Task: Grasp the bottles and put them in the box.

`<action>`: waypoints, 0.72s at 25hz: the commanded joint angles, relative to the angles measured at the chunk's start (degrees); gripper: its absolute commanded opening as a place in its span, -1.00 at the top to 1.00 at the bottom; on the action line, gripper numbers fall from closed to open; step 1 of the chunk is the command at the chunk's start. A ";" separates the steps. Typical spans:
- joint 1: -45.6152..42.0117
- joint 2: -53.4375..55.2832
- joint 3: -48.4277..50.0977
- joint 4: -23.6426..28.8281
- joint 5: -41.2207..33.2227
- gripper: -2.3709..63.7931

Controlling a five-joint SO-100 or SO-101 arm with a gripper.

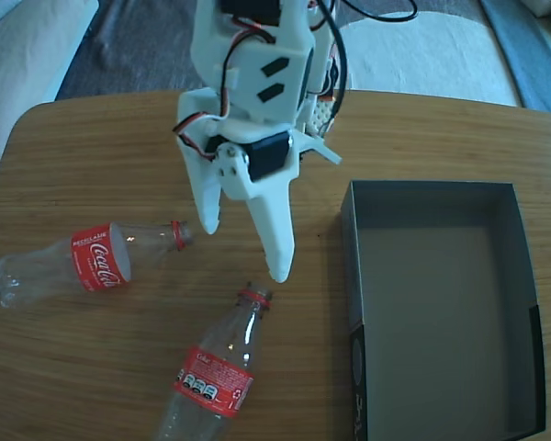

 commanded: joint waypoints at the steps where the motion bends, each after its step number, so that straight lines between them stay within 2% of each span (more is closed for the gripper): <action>1: -0.79 -0.62 -3.52 -0.62 -1.49 -0.34; 4: -0.79 -4.13 -4.66 -2.37 -1.49 -0.33; 9: -0.79 -9.32 -8.79 -2.29 -1.58 -0.33; 14: -0.79 -11.25 -8.61 -1.93 -1.67 -0.33; 18: -0.79 -14.24 -9.23 -1.76 -6.06 -0.33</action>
